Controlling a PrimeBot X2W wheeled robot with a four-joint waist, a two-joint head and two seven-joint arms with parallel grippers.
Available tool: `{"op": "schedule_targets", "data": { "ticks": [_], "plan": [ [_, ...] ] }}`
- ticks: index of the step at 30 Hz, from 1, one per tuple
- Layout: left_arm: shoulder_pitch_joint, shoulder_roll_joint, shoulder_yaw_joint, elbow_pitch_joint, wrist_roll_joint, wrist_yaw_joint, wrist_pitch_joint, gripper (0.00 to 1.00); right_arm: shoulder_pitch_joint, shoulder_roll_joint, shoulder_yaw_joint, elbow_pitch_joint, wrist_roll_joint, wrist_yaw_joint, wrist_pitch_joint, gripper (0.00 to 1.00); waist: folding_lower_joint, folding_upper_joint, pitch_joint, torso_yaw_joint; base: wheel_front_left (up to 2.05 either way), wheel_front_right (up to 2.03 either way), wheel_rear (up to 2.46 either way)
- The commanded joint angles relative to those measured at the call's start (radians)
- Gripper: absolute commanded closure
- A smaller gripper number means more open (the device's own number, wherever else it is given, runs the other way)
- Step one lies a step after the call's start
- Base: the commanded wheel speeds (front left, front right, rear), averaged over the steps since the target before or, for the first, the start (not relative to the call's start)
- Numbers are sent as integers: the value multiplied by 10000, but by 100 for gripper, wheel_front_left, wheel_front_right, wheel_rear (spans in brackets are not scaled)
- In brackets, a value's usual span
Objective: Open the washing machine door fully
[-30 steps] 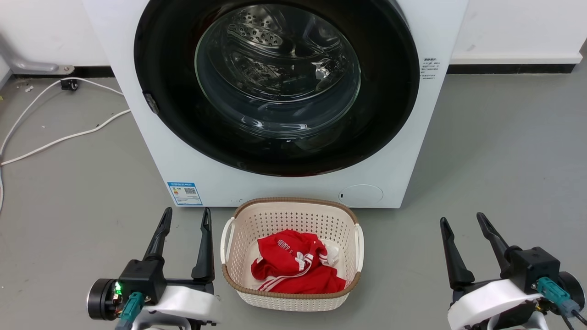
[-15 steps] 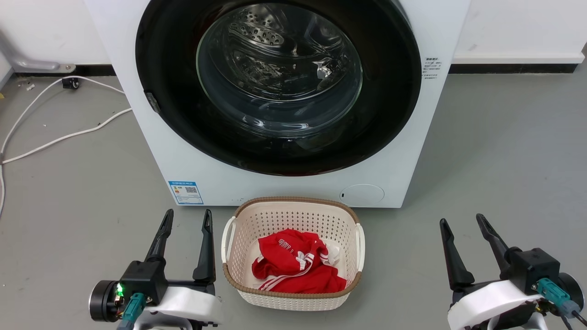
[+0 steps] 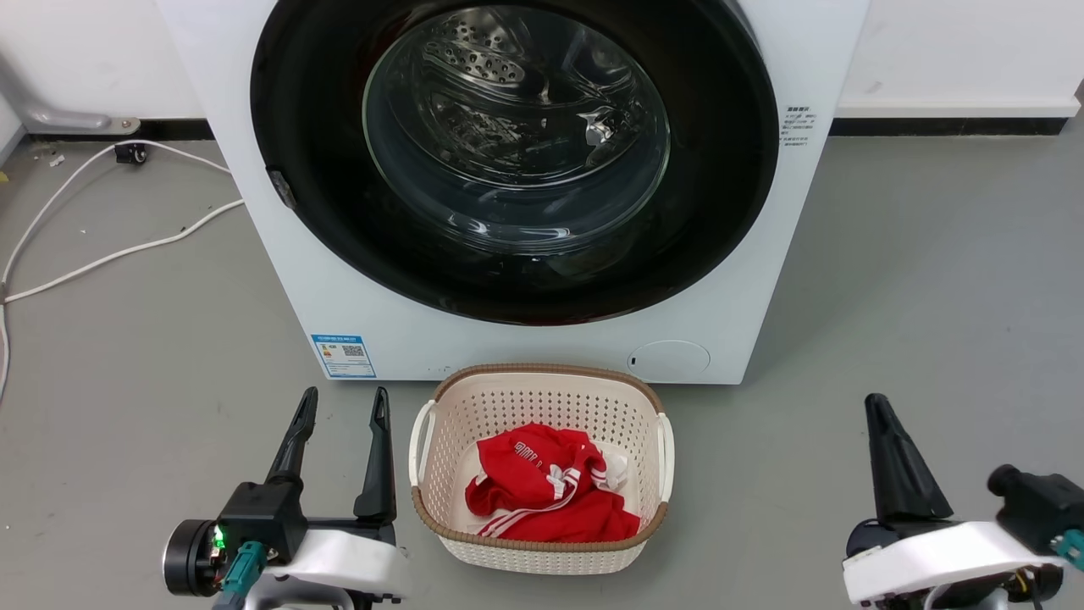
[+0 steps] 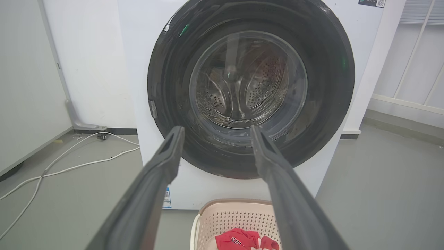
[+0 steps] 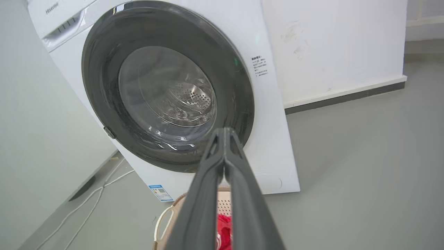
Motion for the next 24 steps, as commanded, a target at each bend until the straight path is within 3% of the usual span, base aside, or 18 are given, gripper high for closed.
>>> {"op": "schedule_targets", "data": {
  "ticks": [1, 6, 15, 21, 24],
  "plan": [
    [80, -9, 5, 4, -13, 42, -26, 0, -65, 31, -8, 91, 688, -3, -197, 100, 0, 0, -4, -3, 0, 0, 0],
    [65, -9, 29, 20, 5, 53, -26, 0, -413, 31, 11, 512, 3764, -3, -818, 100, 0, 0, -1, -19, 0, 0, 0],
    [-87, -9, 86, -75, 41, 110, -26, 0, -1828, 25, -38, 909, 10803, -2, -1025, 100, 0, 0, 219, -103, 0, 0, 0],
    [-300, -9, 99, -135, 79, 112, -26, 0, -3288, 4, -642, 1386, 12667, -2, -999, 100, 0, 0, 543, -156, 0, 0, 0],
    [-457, -9, 80, -138, 107, 75, -26, 0, -4420, -482, -965, 2018, 13298, -2, -632, 100, 0, 0, 724, -141, 0, 0, 0]
  ]
}}
